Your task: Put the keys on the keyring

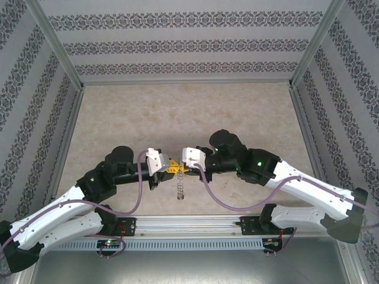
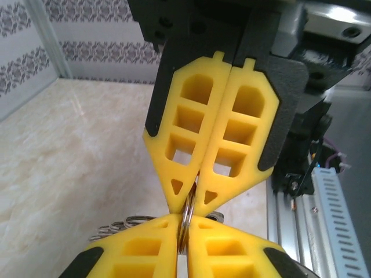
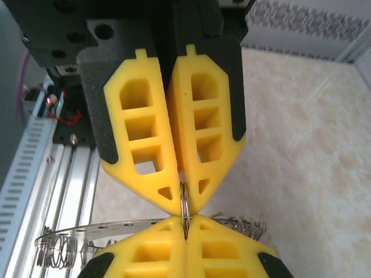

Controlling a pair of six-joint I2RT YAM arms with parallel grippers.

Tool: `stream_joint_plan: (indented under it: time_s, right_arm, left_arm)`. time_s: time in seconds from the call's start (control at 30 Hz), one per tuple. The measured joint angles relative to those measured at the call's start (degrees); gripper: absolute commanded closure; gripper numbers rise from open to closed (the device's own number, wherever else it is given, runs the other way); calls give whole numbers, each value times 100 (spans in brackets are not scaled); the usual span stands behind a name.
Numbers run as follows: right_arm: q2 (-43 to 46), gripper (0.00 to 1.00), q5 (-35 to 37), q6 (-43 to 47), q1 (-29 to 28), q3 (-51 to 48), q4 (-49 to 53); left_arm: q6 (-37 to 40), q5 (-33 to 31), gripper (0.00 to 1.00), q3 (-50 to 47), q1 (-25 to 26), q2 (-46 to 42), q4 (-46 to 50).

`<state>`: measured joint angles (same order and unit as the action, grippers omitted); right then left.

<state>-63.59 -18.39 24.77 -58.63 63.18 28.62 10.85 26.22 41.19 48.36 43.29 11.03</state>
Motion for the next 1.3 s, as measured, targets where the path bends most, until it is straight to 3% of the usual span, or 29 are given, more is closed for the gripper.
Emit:
stream_joint_plan:
  time_s: [0.1,0.17,0.27,0.4,0.53,0.7,0.9,1.1,1.2,1.3]
  right_arm:
    - [-256,100,120,146,-2,168,356]
    - [-363,100,195,223,-2,221,505]
    - [-435,100,256,267,-24,267,614]
    - [-341,84,229,223,-66,232,503]
    - [107,81,0,81,-83,-142,-37]
    - [494,83,-282,-107,-70,-452,-525]
    - [577,99,-527,-271,2,-527,-667]
    - [590,100,-472,-319,2,-557,-673]
    - [492,100,-299,-234,-2,-505,-579]
    - [229,100,-101,-76,-33,-256,-289]
  left_arm:
    - [57,-98,87,2,2,114,168]
    - [66,-125,100,2,2,188,243]
    - [105,-122,100,-4,2,205,315]
    - [76,-46,100,-90,2,35,192]
    - [-57,227,100,-291,2,-289,-245]
    - [-260,544,100,-372,2,-409,-726]
    - [-461,673,100,-518,2,-494,-1058]
    - [-551,638,100,-654,2,-520,-1261]
    - [-389,496,87,-476,2,-442,-868]
    - [-203,254,86,-212,2,-245,-378]
